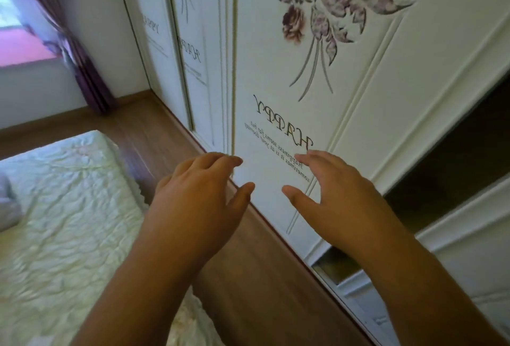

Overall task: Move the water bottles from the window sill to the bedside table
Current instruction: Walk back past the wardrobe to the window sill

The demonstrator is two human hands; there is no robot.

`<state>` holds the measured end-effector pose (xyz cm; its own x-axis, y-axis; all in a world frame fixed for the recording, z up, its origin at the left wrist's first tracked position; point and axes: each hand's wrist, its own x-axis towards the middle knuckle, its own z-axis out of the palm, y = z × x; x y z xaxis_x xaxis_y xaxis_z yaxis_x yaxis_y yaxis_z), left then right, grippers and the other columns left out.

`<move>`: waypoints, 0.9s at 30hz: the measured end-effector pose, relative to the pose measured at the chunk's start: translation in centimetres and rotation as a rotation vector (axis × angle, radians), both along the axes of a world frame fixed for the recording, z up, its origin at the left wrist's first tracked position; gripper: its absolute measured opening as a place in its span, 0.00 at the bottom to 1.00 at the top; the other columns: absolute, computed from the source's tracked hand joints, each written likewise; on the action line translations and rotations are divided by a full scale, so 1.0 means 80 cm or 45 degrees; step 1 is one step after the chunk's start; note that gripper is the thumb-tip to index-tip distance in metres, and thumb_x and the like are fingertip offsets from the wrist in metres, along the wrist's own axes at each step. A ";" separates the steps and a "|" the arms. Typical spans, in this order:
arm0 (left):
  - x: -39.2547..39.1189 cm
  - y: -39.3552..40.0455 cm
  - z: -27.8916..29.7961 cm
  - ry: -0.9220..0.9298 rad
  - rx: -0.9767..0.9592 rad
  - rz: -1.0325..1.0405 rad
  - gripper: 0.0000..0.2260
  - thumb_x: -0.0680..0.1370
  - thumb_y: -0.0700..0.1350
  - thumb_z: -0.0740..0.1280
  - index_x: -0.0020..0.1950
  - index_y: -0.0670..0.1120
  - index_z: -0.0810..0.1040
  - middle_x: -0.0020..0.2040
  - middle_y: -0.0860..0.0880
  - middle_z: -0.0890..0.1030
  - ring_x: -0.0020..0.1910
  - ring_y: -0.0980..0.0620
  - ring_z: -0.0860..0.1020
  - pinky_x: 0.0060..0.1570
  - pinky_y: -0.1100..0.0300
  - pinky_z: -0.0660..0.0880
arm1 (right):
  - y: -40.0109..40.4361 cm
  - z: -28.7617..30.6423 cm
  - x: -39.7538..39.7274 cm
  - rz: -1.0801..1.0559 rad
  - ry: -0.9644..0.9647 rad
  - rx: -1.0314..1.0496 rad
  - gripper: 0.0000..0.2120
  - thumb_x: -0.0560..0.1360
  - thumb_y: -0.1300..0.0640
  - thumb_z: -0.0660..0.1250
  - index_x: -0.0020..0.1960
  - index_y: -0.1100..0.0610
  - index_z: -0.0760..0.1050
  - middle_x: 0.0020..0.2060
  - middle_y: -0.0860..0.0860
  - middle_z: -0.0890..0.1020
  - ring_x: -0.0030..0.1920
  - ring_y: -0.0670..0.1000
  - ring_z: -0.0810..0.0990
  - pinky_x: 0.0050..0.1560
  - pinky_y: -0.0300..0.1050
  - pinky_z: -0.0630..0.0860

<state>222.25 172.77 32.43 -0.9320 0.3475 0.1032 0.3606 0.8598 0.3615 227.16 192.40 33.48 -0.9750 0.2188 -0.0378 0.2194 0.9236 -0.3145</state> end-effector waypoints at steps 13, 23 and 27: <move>-0.097 -0.045 0.009 -0.003 -0.044 0.520 0.24 0.77 0.66 0.58 0.72 0.62 0.66 0.73 0.59 0.68 0.71 0.52 0.67 0.68 0.48 0.68 | -0.033 -0.012 -0.205 0.508 0.075 -0.096 0.31 0.78 0.35 0.60 0.77 0.43 0.57 0.78 0.44 0.59 0.77 0.49 0.58 0.73 0.51 0.59; -0.206 0.045 0.036 0.059 0.000 0.734 0.24 0.77 0.65 0.60 0.71 0.61 0.68 0.72 0.58 0.70 0.69 0.52 0.70 0.65 0.45 0.72 | 0.037 0.011 -0.356 0.719 0.170 -0.117 0.30 0.77 0.36 0.62 0.76 0.42 0.60 0.77 0.44 0.63 0.76 0.49 0.62 0.71 0.49 0.62; -0.237 0.080 0.038 0.060 -0.007 0.787 0.23 0.77 0.65 0.59 0.71 0.61 0.67 0.73 0.58 0.69 0.70 0.53 0.69 0.67 0.47 0.70 | 0.062 0.017 -0.396 0.789 0.165 -0.123 0.30 0.77 0.36 0.62 0.77 0.42 0.60 0.77 0.44 0.62 0.76 0.49 0.62 0.72 0.49 0.62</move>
<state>203.30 179.14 35.44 -0.9555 -0.2545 0.1491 -0.1891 0.9165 0.3524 195.51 197.35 34.88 -0.9176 -0.3855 0.0972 -0.3914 0.8332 -0.3906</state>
